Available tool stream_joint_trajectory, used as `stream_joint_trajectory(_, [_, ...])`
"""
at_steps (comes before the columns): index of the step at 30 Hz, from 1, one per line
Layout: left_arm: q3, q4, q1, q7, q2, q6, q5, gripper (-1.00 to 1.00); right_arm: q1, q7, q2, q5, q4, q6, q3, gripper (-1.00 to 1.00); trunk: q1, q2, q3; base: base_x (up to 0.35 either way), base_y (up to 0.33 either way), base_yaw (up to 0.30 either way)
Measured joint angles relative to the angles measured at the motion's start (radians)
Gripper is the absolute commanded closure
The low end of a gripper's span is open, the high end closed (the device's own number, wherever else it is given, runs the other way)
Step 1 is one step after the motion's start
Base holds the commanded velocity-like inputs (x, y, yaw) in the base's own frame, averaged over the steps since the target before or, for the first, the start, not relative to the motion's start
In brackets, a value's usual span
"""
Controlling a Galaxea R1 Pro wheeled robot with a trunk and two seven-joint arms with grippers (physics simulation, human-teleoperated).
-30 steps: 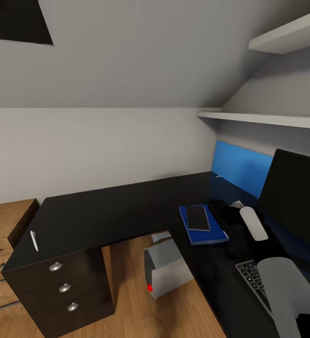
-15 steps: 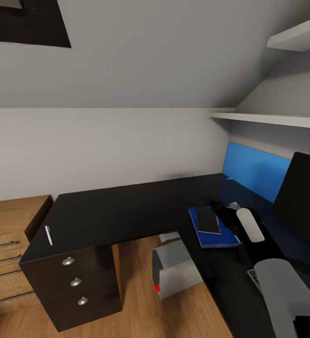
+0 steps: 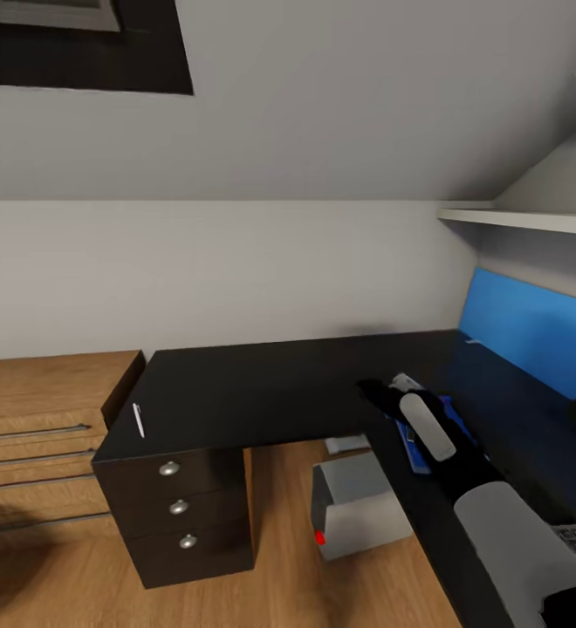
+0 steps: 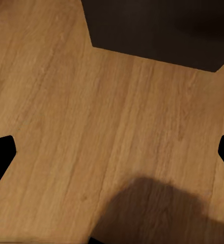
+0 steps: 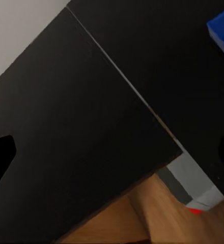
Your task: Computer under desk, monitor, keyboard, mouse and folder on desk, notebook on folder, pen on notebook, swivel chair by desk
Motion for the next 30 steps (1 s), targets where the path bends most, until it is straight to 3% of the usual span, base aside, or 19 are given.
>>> stream_joint_trajectory(1, [0.0,0.0,0.0,0.0,0.0,0.0,-0.001,-1.0,0.0,0.0,0.0,0.005,-0.001,-0.005,0.028,-1.0,0.0,0.0,0.0,0.0,0.0,0.281])
stream_joint_trajectory(2, [0.0,0.0,0.0,0.0,0.001,0.0,-0.001,-1.0,0.0,-0.001,0.002,0.031,-0.002,-0.021,0.086,-1.0,0.0,0.0,0.0,0.0,0.0,0.28])
stream_joint_trajectory(3, [0.0,0.0,0.0,0.0,0.001,0.0,-0.001,-1.0,0.0,-0.001,0.007,0.054,-0.002,-0.035,0.117,-1.0,0.0,0.0,0.0,0.0,0.0,0.28])
stream_joint_trajectory(5, [0.0,0.0,0.0,0.0,0.001,0.0,-0.002,-1.0,0.0,-0.002,0.022,0.09,-0.002,-0.058,0.154,-1.0,0.0,0.0,-0.001,0.0,0.0,0.279])
stream_joint_trajectory(9, [0.0,0.0,0.0,0.0,0.001,0.0,-0.002,-1.0,0.0,-0.006,0.06,0.175,-0.003,-0.083,0.19,-1.0,0.0,0.0,-0.003,0.0,0.0,0.278])
stream_joint_trajectory(10, [0.0,0.0,0.0,0.0,0.001,-0.001,-0.002,-1.0,0.0,-0.02,0.08,0.226,-0.003,-0.088,0.196,-1.0,0.0,0.0,-0.003,0.0,0.0,0.271])
stream_joint_trajectory(11, [0.0,0.0,0.0,0.0,0.001,-0.001,-0.003,-1.0,0.0,-0.079,0.122,0.317,-0.004,-0.093,0.204,-1.0,0.0,0.0,-0.004,0.0,0.0,0.266])
stream_joint_trajectory(13, [0.0,0.0,0.0,0.0,0.001,-0.001,-0.003,-1.0,0.0,-0.128,0.163,0.386,-0.003,-0.101,0.205,-1.0,0.0,0.0,-0.006,0.0,0.0,0.263])
stream_joint_trajectory(15, [0.0,0.0,0.0,0.0,0.001,-0.001,-0.003,-1.0,0.0,-0.149,0.184,0.426,-0.001,-0.113,0.205,-1.0,0.0,0.0,-0.007,0.0,0.0,0.26])
stream_joint_trajectory(19, [-0.001,0.0,0.0,0.0,0.001,-0.001,-0.004,-1.0,0.003,-0.168,0.21,0.474,0.003,-0.139,0.211,-1.0,0.0,0.0,-0.01,0.0,0.0,0.258])
stream_joint_trajectory(30, [-0.009,0.0,0.0,-0.001,-0.004,-0.002,-0.007,-1.0,0.008,-0.171,0.223,0.484,0.019,-0.159,0.261,-1.0,0.0,0.0,-0.019,0.056,0.1,0.256])
